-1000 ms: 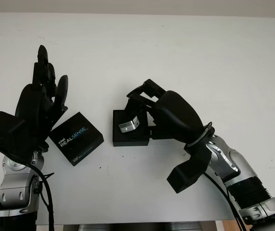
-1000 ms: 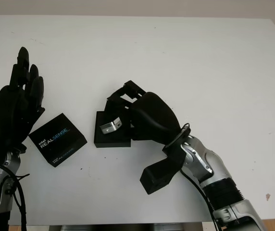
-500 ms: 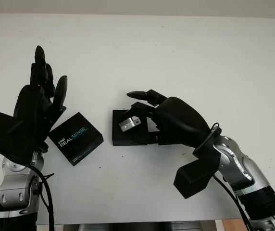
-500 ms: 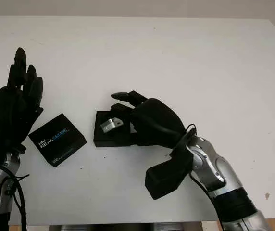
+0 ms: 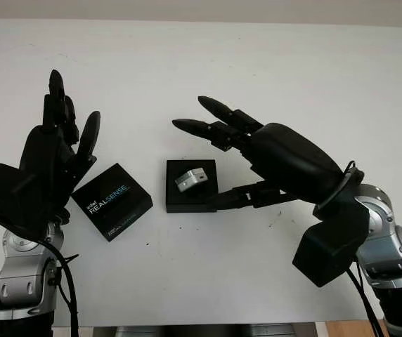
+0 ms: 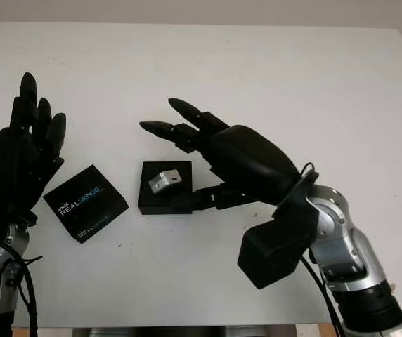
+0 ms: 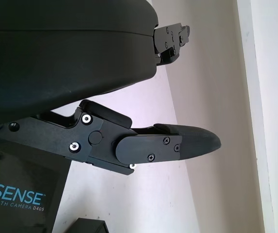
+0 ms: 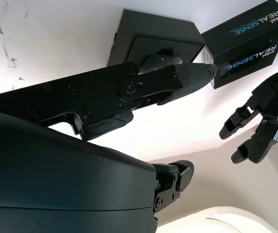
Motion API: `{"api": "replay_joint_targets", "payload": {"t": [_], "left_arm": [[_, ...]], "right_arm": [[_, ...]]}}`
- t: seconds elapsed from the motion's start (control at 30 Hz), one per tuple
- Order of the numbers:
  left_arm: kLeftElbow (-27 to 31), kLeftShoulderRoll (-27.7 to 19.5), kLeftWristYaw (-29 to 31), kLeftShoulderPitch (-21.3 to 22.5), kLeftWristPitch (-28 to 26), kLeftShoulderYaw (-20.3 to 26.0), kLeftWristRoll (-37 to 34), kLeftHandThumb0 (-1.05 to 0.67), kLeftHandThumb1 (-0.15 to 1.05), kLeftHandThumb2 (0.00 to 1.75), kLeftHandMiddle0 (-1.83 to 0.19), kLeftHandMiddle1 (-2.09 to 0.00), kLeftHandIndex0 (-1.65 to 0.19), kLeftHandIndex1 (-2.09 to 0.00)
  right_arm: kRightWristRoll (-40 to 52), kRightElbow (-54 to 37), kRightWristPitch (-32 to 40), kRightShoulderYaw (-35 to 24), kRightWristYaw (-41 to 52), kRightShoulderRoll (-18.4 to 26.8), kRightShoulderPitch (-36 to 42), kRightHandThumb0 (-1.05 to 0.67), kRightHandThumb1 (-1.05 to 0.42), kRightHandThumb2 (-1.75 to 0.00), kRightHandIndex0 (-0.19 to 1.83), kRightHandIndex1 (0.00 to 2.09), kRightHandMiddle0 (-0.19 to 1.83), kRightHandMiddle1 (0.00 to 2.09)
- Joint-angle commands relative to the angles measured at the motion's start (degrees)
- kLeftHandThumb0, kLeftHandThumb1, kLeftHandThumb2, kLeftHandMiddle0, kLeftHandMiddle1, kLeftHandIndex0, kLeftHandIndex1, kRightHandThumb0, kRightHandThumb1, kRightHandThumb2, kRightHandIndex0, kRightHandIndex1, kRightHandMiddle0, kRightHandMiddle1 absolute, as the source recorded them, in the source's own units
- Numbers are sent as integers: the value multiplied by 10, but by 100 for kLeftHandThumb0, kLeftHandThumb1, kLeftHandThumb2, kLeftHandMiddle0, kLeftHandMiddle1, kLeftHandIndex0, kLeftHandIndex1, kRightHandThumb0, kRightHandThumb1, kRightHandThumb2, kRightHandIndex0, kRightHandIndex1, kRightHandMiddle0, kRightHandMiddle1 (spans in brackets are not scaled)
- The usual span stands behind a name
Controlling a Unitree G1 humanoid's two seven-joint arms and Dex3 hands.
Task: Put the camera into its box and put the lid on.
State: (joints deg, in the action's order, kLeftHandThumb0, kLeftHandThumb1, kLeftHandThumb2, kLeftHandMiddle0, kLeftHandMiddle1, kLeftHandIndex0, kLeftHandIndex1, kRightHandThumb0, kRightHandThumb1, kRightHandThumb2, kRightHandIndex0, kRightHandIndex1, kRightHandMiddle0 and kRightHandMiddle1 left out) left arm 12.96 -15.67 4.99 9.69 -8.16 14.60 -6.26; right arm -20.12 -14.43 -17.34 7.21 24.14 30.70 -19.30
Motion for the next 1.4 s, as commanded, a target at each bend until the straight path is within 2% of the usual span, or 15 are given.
{"api": "replay_joint_targets", "payload": {"t": [0.0, 0.2, 0.37, 0.43, 0.47, 0.5, 0.57, 0.67, 0.8, 0.93, 1.03, 1.2, 1.37], "left_arm": [[15, 2, -3, -8, -3, 0, 0, -63, 105, 39, 19, 0, 19, 0], [17, 2, -3, -10, -3, 2, -1, -63, 105, 39, 19, 0, 19, 0], [11, -1, -1, -7, -1, 1, -2, -64, 105, 40, 19, 0, 19, 0], [9, -1, 0, -5, -1, 0, -1, -64, 105, 38, 19, 0, 19, 0], [8, -2, 0, -5, -1, 0, 0, -65, 105, 38, 19, 0, 19, 0], [8, -3, 0, -5, 1, -1, 2, -65, 105, 38, 19, 0, 19, 0], [10, -3, 0, -5, 0, -3, 4, -65, 105, 38, 19, 0, 19, 0], [14, -2, -1, -7, -3, -3, 4, -65, 105, 39, 19, 0, 19, 0], [18, 1, -3, -10, -5, -3, 6, -65, 105, 39, 19, 0, 19, 0], [22, 2, -4, -12, -3, -2, 5, -63, 105, 39, 19, 0, 19, 0], [27, 2, -6, -13, -11, -2, 6, -63, 105, 41, 19, 0, 19, 0], [22, 0, -2, -11, -11, -2, 4, -66, 105, 37, 19, 0, 19, 0], [16, -5, 1, -8, -9, -3, 9, -64, 105, 39, 19, 0, 19, 0]], "right_arm": [[5, -12, -9, -10, 0, 10, 13, -76, -105, -20, -2, 6, 16, 22], [3, -10, -14, -18, -14, 3, 30, -73, -105, -17, 0, 7, 19, 21], [-69, 13, 15, -5, -79, -31, 4, -63, -105, -18, 25, 18, 37, 31], [-89, 41, 16, 2, -105, -46, -26, -62, -104, -11, 38, 24, 41, 50], [-94, 54, 16, 4, -111, -51, -41, -61, -101, -7, 43, 28, 38, 71], [-96, 68, 11, 8, -116, -53, -56, -61, -100, -6, 45, 32, 34, 82], [-99, 96, -1, 17, -120, -54, -84, -60, -96, -4, 48, 38, 32, 94], [-118, 129, -31, 34, -133, -51, -115, -57, -91, -5, 39, 65, 31, 102], [-148, 174, -76, 53, -177, -55, -130, -57, -88, -5, 34, 84, 37, 102], [-159, 204, -110, 64, -200, -51, -134, -58, -87, -6, 22, 105, 33, 110], [-142, 208, -126, 66, -173, -36, -135, -59, -88, -6, 16, 103, 30, 107], [-75, 194, -125, 51, -87, -3, -138, -60, -89, -6, 14, 80, 30, 86], [-40, 188, -99, 36, -38, 13, -146, -59, -90, -6, 12, 75, 32, 84]]}}
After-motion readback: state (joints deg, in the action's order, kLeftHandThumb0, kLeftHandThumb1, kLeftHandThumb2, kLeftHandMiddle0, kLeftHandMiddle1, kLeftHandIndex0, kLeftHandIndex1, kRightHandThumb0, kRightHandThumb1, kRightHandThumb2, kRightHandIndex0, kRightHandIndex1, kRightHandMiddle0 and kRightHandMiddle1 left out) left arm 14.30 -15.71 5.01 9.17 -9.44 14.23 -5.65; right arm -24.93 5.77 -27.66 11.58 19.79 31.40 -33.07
